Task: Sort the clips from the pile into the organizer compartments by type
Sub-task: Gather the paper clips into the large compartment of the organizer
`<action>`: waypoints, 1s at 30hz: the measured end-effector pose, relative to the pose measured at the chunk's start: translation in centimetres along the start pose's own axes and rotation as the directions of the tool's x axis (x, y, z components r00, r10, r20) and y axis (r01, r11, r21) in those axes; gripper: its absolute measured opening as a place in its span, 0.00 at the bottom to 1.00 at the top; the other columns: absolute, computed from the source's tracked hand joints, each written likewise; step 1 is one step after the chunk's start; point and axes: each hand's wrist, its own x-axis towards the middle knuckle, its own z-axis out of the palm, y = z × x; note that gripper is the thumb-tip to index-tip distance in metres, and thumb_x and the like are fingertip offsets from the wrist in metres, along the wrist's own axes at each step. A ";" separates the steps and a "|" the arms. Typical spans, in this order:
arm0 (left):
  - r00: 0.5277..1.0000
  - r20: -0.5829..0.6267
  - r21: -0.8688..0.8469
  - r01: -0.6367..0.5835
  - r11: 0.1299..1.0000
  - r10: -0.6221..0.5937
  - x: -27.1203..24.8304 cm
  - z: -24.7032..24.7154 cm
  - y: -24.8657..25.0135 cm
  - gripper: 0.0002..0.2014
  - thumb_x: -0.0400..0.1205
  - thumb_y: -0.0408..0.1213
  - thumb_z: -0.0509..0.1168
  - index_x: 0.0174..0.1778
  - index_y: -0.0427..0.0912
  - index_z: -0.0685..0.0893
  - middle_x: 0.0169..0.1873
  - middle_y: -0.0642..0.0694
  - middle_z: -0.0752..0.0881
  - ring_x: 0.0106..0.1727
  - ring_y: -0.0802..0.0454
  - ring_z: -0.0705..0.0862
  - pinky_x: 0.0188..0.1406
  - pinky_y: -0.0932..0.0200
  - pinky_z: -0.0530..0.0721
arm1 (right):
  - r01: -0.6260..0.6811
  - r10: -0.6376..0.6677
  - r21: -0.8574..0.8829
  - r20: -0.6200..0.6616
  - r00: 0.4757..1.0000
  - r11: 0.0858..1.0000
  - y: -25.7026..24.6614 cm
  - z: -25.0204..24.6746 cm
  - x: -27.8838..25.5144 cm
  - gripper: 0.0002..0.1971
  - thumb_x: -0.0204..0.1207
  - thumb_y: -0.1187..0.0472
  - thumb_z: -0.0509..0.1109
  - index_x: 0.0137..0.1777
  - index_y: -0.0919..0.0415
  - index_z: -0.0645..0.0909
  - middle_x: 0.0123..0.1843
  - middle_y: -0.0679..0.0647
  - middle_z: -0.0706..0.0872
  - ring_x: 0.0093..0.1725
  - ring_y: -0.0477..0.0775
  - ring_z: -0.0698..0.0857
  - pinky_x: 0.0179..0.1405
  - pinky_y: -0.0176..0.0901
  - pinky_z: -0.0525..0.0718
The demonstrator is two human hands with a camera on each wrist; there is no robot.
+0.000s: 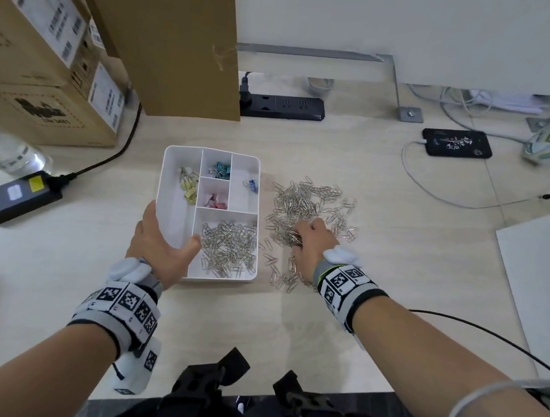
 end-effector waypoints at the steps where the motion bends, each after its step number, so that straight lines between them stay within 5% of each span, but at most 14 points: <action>1: 1.000 -0.002 -0.002 -0.002 1.000 0.002 0.0 0.0 0.0 0.47 0.69 0.59 0.72 0.81 0.46 0.61 0.67 0.37 0.79 0.62 0.33 0.81 0.57 0.35 0.83 | 0.003 -0.003 0.018 0.001 1.000 1.000 0.0 0.0 0.1 0.14 0.78 0.62 0.65 0.63 0.58 0.74 0.61 0.60 0.74 0.49 0.62 0.81 0.45 0.46 0.81; 6: 1.000 0.009 -0.004 0.004 1.000 -0.004 -0.2 -0.2 0.4 0.47 0.67 0.60 0.69 0.81 0.46 0.61 0.66 0.37 0.79 0.61 0.34 0.81 0.56 0.36 0.84 | -0.033 0.040 0.160 -0.040 0.998 0.987 0.1 0.1 0.5 0.11 0.75 0.61 0.69 0.57 0.56 0.79 0.56 0.54 0.80 0.47 0.56 0.81 0.42 0.39 0.73; 11: 1.000 0.027 -0.011 0.016 1.000 -0.015 -0.1 -0.4 0.3 0.48 0.66 0.61 0.68 0.81 0.48 0.60 0.65 0.39 0.79 0.60 0.35 0.81 0.55 0.35 0.84 | -0.205 0.236 0.461 -0.009 0.972 0.863 0.4 -0.6 0.7 0.06 0.72 0.61 0.72 0.47 0.52 0.81 0.44 0.48 0.85 0.41 0.52 0.84 0.41 0.40 0.84; 14: 0.999 0.030 0.003 0.022 1.000 -0.022 -0.1 -0.3 0.3 0.49 0.66 0.63 0.67 0.81 0.48 0.60 0.66 0.39 0.78 0.60 0.35 0.81 0.55 0.35 0.85 | -0.290 0.311 0.582 0.066 0.948 0.760 0.4 -0.6 0.4 0.06 0.70 0.62 0.73 0.42 0.51 0.80 0.42 0.48 0.84 0.42 0.57 0.89 0.42 0.52 0.90; 16: 0.999 0.040 0.006 0.024 1.000 -0.024 0.0 -0.3 0.2 0.49 0.66 0.64 0.67 0.81 0.48 0.59 0.67 0.39 0.78 0.61 0.35 0.81 0.55 0.35 0.85 | -0.301 0.332 0.620 0.070 0.941 0.724 0.4 -0.7 0.2 0.06 0.71 0.62 0.72 0.45 0.53 0.80 0.43 0.49 0.84 0.41 0.59 0.90 0.34 0.46 0.90; 18: 0.999 0.044 0.014 0.024 1.000 -0.025 0.1 -0.2 0.1 0.48 0.68 0.61 0.70 0.82 0.48 0.58 0.67 0.39 0.78 0.61 0.34 0.81 0.56 0.35 0.84 | -0.285 0.326 0.672 0.069 0.943 0.683 0.4 -1.2 -0.2 0.06 0.73 0.64 0.71 0.49 0.56 0.81 0.46 0.52 0.85 0.40 0.58 0.91 0.21 0.33 0.81; 20: 0.999 0.035 0.026 0.025 0.999 -0.026 0.1 -0.1 0.0 0.47 0.71 0.58 0.72 0.82 0.48 0.57 0.68 0.38 0.77 0.63 0.34 0.80 0.57 0.35 0.84 | -0.252 0.309 0.717 0.053 0.950 0.650 0.0 -1.8 -0.4 0.06 0.74 0.65 0.71 0.50 0.58 0.81 0.47 0.57 0.87 0.38 0.57 0.90 0.19 0.30 0.77; 24: 0.999 0.025 0.019 0.021 1.000 -0.022 0.1 0.0 -0.2 0.47 0.72 0.56 0.73 0.82 0.47 0.57 0.67 0.38 0.78 0.63 0.34 0.80 0.57 0.37 0.83 | -0.179 0.243 0.746 0.023 0.970 0.642 -2.2 -2.6 -0.7 0.06 0.73 0.64 0.71 0.47 0.54 0.82 0.44 0.55 0.88 0.37 0.56 0.91 0.29 0.40 0.85; 30: 1.000 0.020 0.038 0.022 0.999 -0.023 0.1 0.0 -0.2 0.47 0.72 0.57 0.73 0.82 0.47 0.57 0.67 0.37 0.78 0.62 0.34 0.80 0.57 0.37 0.83 | 0.054 0.018 0.657 -0.103 0.995 0.752 -6.8 -2.3 -0.8 0.06 0.69 0.63 0.72 0.40 0.50 0.82 0.38 0.47 0.87 0.37 0.48 0.86 0.38 0.38 0.83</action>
